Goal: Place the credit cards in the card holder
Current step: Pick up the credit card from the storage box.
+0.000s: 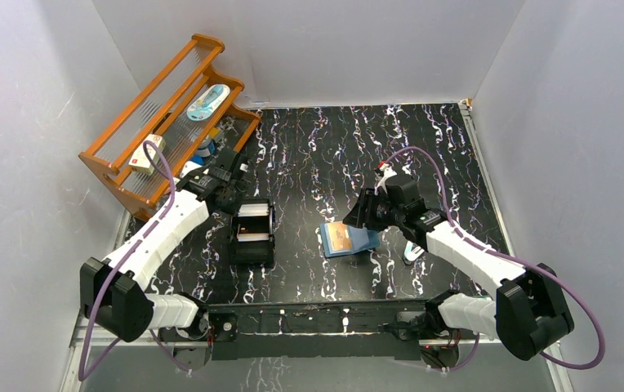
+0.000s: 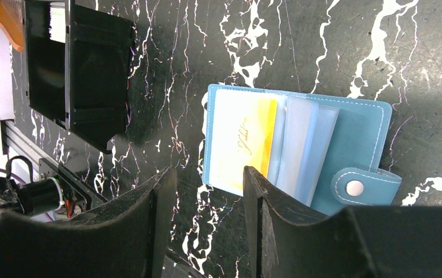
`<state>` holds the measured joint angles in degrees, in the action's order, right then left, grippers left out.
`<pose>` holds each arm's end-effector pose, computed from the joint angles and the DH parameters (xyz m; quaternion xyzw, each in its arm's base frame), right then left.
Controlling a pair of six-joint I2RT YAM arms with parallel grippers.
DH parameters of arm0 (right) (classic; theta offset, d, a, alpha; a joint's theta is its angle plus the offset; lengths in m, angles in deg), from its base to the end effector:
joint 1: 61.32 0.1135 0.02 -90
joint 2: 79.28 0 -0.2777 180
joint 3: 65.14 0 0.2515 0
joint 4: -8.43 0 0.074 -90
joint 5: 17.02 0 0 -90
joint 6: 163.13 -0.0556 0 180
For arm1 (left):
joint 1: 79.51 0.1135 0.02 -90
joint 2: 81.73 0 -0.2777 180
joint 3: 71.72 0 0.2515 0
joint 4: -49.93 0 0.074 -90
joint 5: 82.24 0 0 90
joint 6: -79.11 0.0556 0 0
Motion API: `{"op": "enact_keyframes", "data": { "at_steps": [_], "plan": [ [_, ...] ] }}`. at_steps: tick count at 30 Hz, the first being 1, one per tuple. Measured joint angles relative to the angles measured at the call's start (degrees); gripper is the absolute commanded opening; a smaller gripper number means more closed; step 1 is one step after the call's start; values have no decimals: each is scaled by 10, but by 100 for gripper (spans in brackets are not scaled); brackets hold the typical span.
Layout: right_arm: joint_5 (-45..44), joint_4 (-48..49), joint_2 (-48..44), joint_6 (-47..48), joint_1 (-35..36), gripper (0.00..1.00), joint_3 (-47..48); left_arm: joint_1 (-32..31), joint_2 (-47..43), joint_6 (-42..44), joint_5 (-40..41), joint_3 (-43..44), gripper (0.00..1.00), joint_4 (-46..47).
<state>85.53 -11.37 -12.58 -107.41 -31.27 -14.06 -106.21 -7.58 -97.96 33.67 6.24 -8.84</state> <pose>0.2163 0.1391 0.2265 -0.0175 0.8846 0.3248 0.3341 0.2488 -0.0979 0.2958 -0.5256 0.7694 -0.1289 0.3393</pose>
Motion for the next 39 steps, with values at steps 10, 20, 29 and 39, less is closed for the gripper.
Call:
{"op": "enact_keyframes", "data": {
  "at_steps": [10,20,29,39],
  "plan": [
    [2,1,0,0,0,55,0,0,5,-65,-46,-72,41,62],
    [0,2,2,0,0,55,0,0,15,-85,-65,-132,49,122],
    [4,6,13,-1,0,55,0,0,15,-98,-69,-162,45,168],
    [2,7,13,-2,0,55,0,-1,14,-100,-70,-198,44,231]
  ]
}}
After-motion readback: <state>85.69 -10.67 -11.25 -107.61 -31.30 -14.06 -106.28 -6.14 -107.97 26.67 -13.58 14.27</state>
